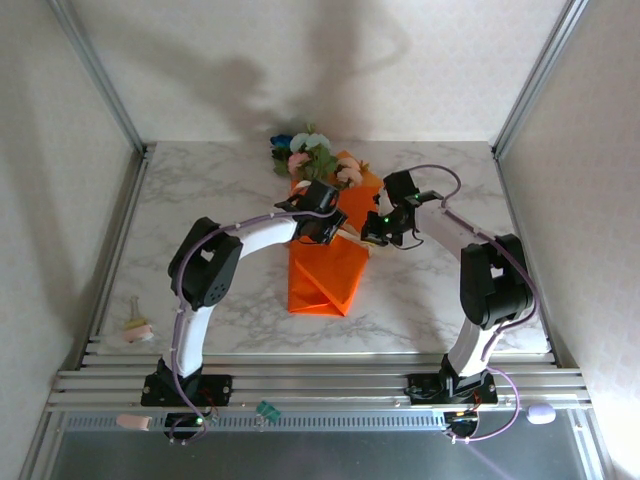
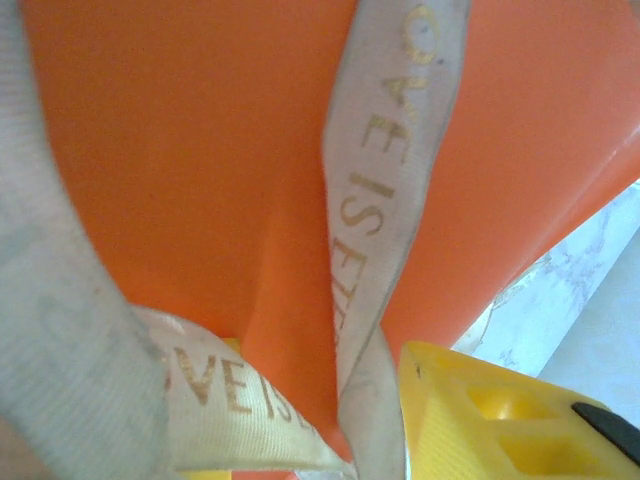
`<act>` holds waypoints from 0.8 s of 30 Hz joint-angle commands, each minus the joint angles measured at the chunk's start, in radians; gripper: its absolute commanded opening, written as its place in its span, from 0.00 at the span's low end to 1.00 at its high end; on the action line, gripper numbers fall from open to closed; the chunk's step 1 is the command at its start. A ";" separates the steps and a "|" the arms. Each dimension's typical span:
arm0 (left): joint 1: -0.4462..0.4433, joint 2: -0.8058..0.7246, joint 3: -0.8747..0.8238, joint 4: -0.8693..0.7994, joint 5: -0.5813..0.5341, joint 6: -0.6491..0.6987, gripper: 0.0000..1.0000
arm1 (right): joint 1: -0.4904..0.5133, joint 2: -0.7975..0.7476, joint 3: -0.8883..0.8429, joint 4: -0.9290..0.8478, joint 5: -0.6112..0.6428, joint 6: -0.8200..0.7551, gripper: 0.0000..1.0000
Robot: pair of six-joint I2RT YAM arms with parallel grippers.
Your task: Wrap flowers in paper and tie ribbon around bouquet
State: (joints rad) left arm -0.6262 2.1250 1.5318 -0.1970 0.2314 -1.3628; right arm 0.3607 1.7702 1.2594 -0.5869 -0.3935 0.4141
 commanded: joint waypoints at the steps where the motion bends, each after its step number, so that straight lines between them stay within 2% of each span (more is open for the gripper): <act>1: 0.008 0.048 0.063 -0.037 -0.031 0.051 0.38 | 0.010 -0.046 -0.023 -0.005 -0.027 -0.003 0.00; 5: 0.011 0.064 0.092 -0.064 -0.043 0.082 0.26 | 0.010 -0.057 -0.034 -0.002 -0.029 -0.006 0.00; 12: 0.012 0.073 0.105 -0.093 -0.025 0.115 0.21 | 0.010 -0.058 -0.027 0.012 -0.034 0.005 0.00; 17: 0.008 0.043 0.103 -0.092 -0.027 0.122 0.00 | 0.012 -0.054 -0.020 0.021 -0.037 0.009 0.00; 24: 0.000 -0.034 0.096 -0.151 0.024 0.116 0.00 | 0.011 -0.069 -0.015 0.041 -0.037 0.007 0.00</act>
State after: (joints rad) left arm -0.6239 2.1715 1.6104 -0.2935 0.2291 -1.2556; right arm 0.3645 1.7294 1.2369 -0.5621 -0.4141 0.4149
